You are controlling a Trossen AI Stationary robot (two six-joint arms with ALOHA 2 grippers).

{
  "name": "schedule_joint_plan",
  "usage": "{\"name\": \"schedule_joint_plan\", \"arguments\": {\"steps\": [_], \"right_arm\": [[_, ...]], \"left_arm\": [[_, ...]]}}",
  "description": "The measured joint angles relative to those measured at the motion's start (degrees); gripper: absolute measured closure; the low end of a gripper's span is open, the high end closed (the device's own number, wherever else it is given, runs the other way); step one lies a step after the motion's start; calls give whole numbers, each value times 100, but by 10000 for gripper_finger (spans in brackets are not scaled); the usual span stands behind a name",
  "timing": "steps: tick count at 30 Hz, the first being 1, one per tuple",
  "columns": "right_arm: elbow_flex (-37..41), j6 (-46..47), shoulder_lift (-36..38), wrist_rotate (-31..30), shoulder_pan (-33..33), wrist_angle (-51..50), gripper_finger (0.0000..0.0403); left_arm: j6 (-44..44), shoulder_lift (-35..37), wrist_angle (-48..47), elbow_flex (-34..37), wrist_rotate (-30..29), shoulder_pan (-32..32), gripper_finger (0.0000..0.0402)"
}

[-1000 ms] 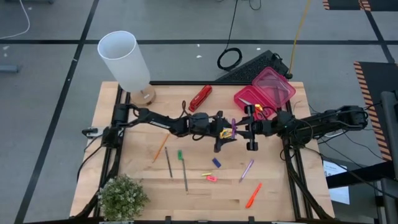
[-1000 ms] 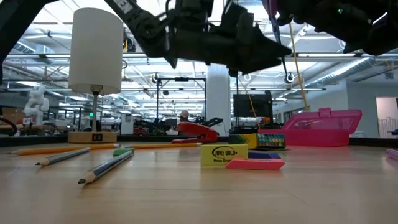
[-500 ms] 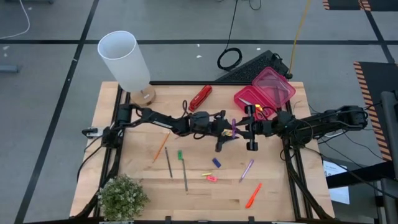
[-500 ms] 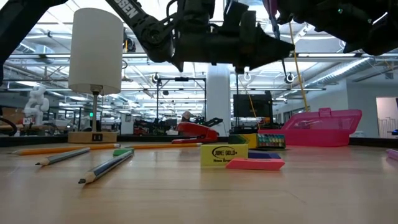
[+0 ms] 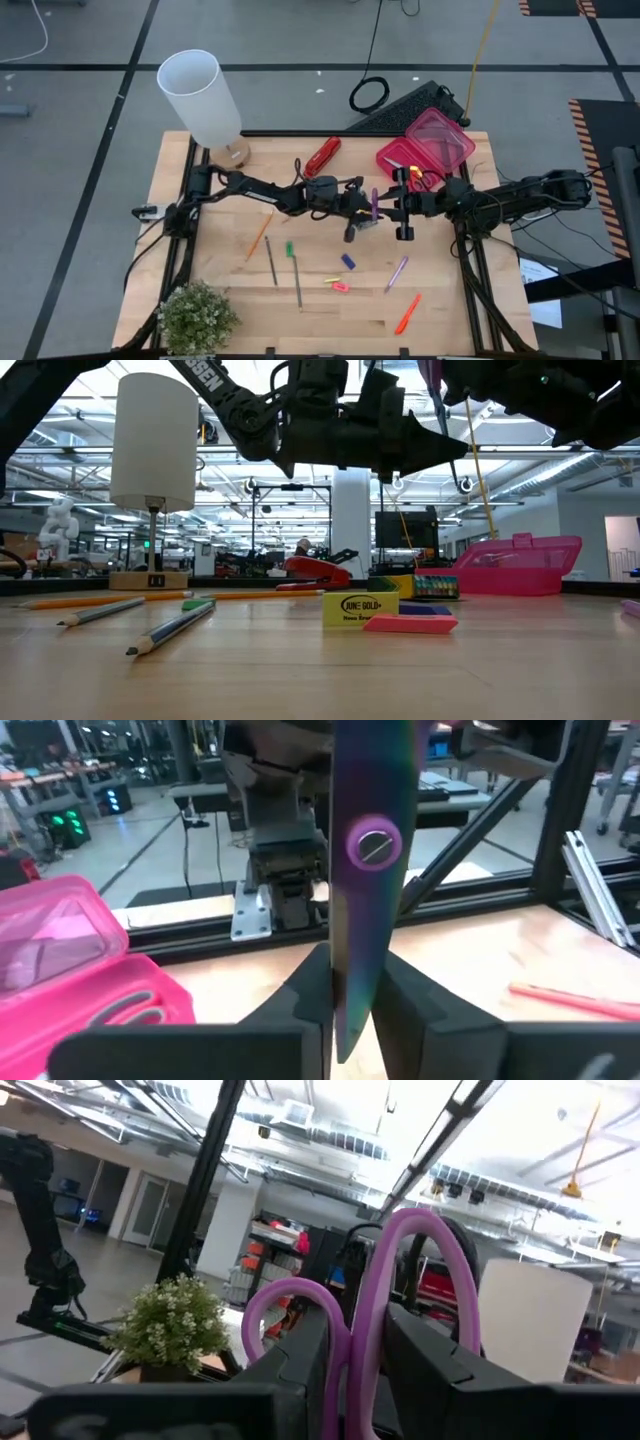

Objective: Pack school essentials
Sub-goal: Put the purple scissors into the pink supply box

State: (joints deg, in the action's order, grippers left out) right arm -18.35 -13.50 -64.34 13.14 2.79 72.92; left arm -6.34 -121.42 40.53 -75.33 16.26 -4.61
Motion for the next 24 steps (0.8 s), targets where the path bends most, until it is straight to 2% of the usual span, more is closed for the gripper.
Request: {"name": "schedule_joint_plan", "arguments": {"steps": [4,9,17,24], "right_arm": [[3,142,0,-52,0,-169,310],[6,502,96,-165,-2,-654,258],[2,1041,517,-944,-11,-2069,164],[-14,1689,730,-1931,-14,-3154,132]], "left_arm": [[110,38,-300,-2,197,-71,351],[-158,433,-1709,0,-20,-143,343],[-980,1478,-4716,2,-1639,-176,350],[-997,2062,-6485,11,-2856,-192,353]]}}
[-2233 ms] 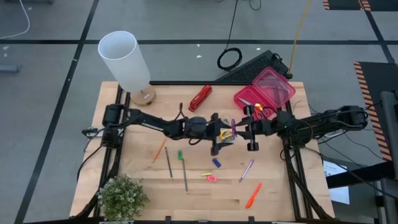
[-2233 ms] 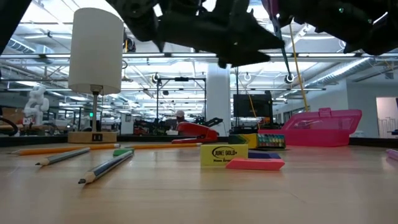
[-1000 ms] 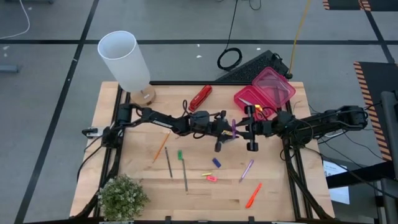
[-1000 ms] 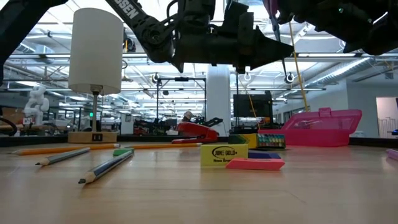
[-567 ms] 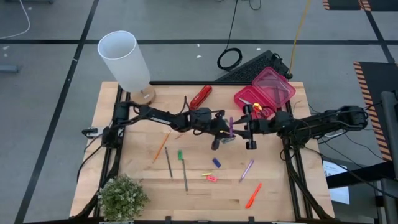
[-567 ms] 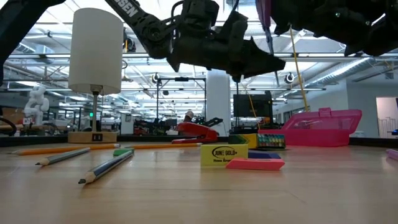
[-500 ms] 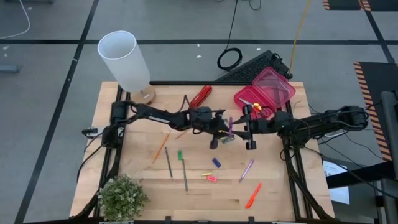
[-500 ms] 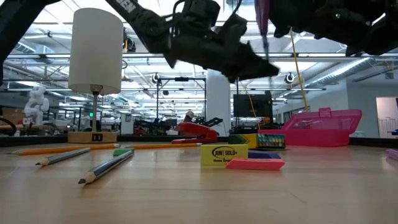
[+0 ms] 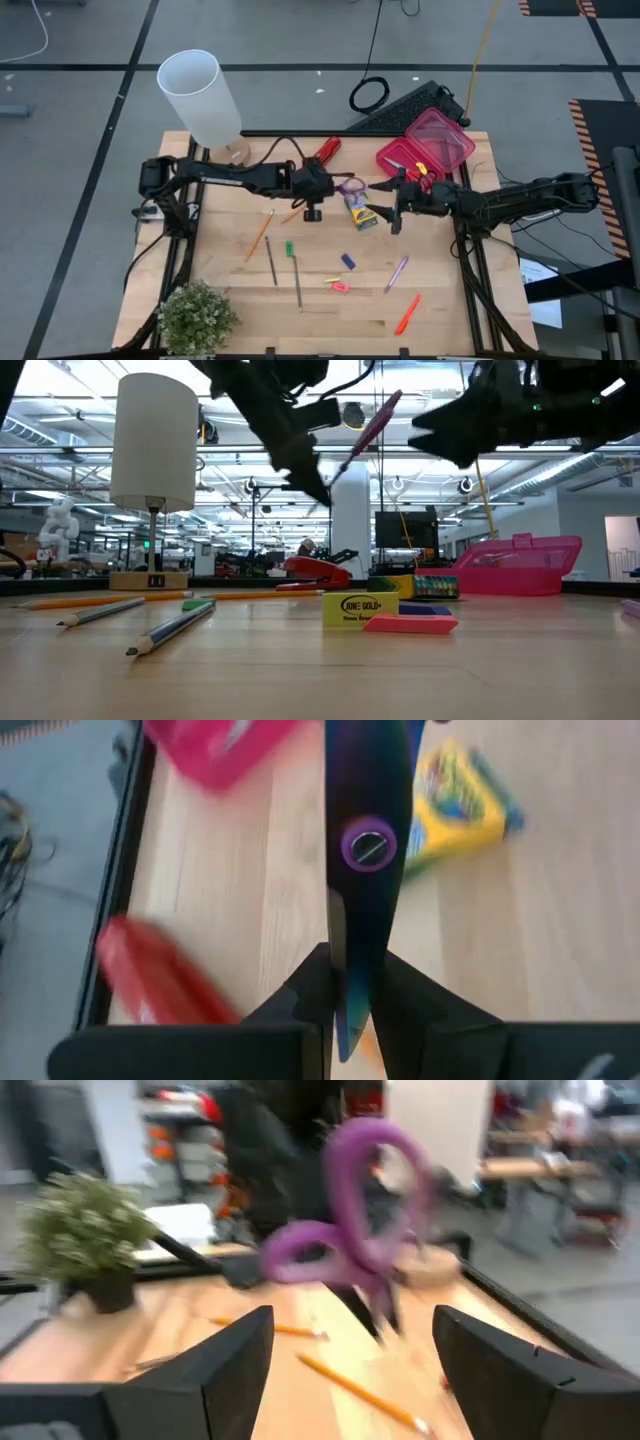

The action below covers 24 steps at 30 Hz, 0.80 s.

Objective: Pack school essentials
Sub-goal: Put the purple scissors into the pink supply box

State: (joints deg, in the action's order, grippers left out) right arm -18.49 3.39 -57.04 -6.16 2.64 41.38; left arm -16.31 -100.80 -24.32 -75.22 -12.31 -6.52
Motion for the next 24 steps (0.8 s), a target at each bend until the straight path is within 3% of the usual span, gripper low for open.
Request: {"name": "schedule_joint_plan", "arguments": {"steps": [7,12,17,24], "right_arm": [[-1179,-284,-277,-935,-166,-1874,142],[-1779,-1249,-681,-1094,-375,-2317,156],[-1789,-2605,-1155,-1179,-600,-2167,171],[-1787,-4231,-1728,-1482,-1034,-1510,206]], "left_arm": [[180,30,-1171,0,-567,0,350],[327,-8,-1780,1,-705,4,350],[332,-6,-2047,0,-567,17,350],[221,-6,-2513,0,574,-28,350]]}}
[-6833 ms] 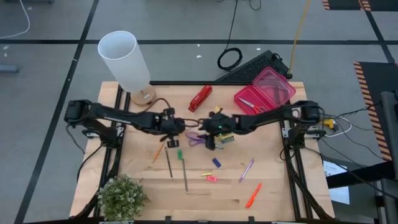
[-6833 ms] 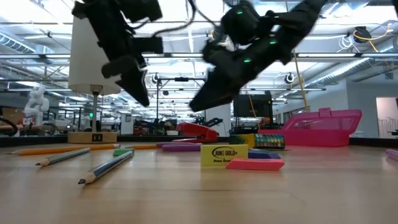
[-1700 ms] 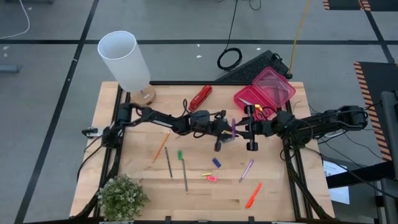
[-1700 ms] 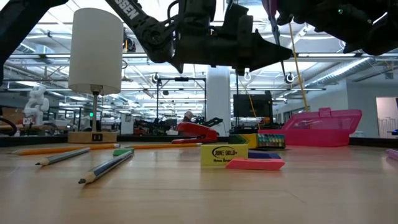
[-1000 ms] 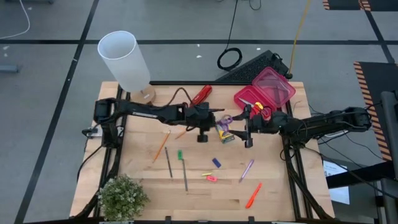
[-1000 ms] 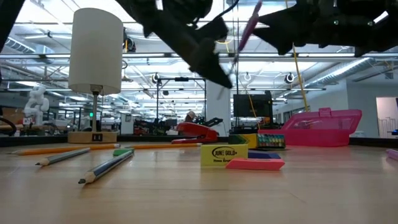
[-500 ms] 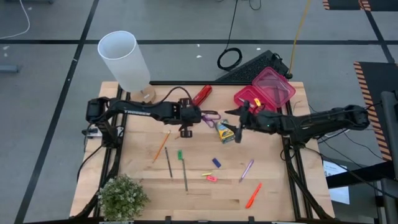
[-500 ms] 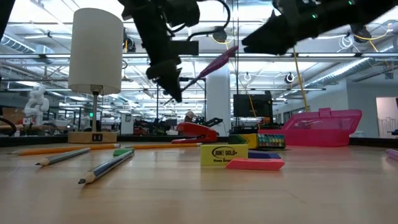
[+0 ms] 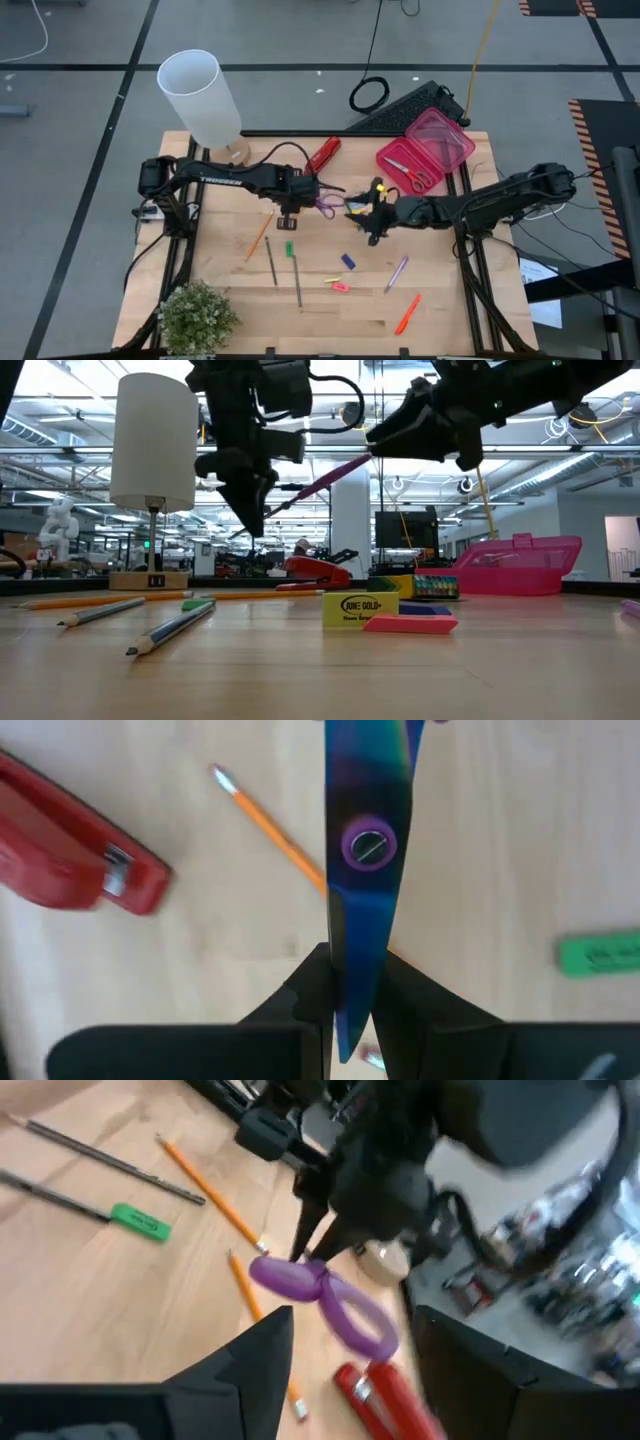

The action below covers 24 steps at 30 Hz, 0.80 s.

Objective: Pack school essentials
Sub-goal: Put the purple scissors into the pink supply box

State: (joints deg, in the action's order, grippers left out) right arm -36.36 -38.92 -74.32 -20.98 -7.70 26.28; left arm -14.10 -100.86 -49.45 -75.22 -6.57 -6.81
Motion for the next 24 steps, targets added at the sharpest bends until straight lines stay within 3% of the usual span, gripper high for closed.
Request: {"name": "schedule_joint_plan", "arguments": {"steps": [10,20,24], "right_arm": [[0,-2100,-819,-39,-114,884,238],[2,-2951,-1208,-21,-85,1284,317],[2,-3213,-1222,-184,-77,1371,331]], "left_arm": [[27,0,-388,0,763,2,350],[47,0,-423,0,1109,-2,350],[47,0,-448,0,1115,0,350]]}}
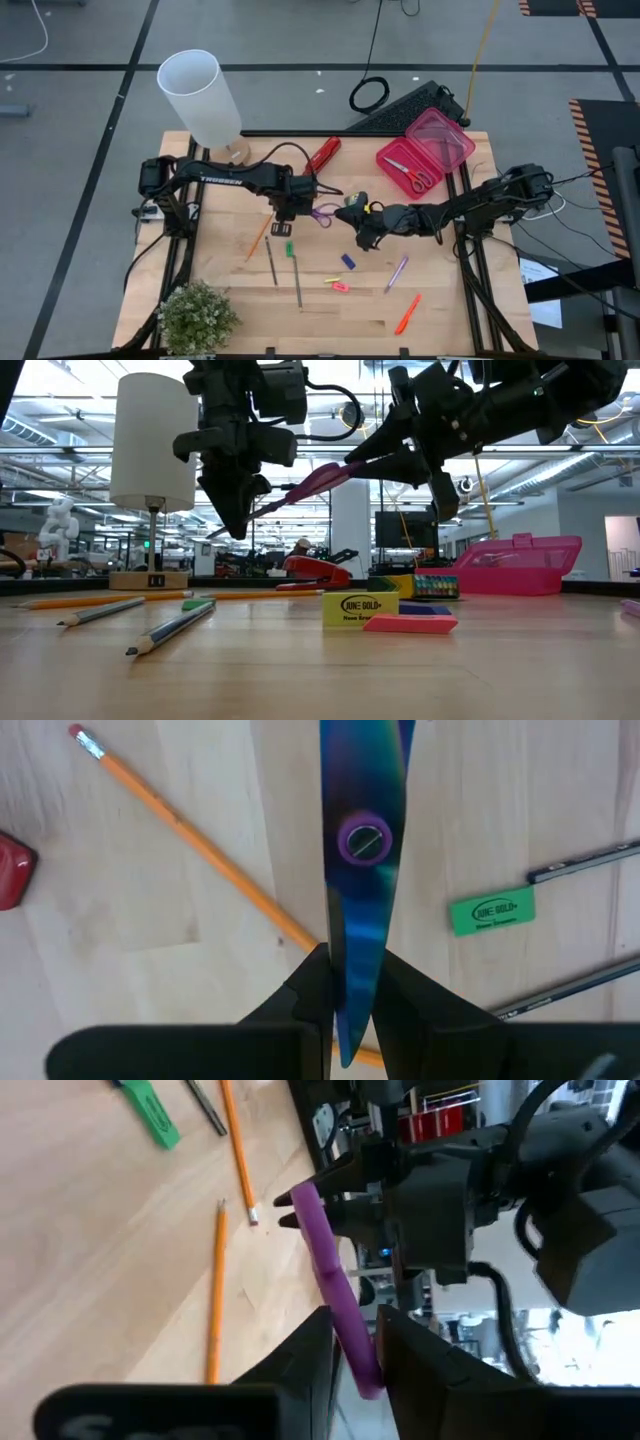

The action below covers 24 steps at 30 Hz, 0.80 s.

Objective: Pack school essentials
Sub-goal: Put the purple scissors into the pink supply box

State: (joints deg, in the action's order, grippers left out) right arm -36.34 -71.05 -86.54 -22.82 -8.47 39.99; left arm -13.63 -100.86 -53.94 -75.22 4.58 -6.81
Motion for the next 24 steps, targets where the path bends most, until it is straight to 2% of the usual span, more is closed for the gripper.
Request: {"name": "schedule_joint_plan", "arguments": {"steps": [9,18,24], "right_arm": [[2,-212,2,61,102,-47,331],[6,-182,2,100,111,-357,383],[7,25,2,34,93,-469,384]], "left_arm": [[-134,0,-13,-2,0,-2,350],[-227,0,-47,-2,57,-2,350],[20,0,15,-1,-159,6,338]]}}
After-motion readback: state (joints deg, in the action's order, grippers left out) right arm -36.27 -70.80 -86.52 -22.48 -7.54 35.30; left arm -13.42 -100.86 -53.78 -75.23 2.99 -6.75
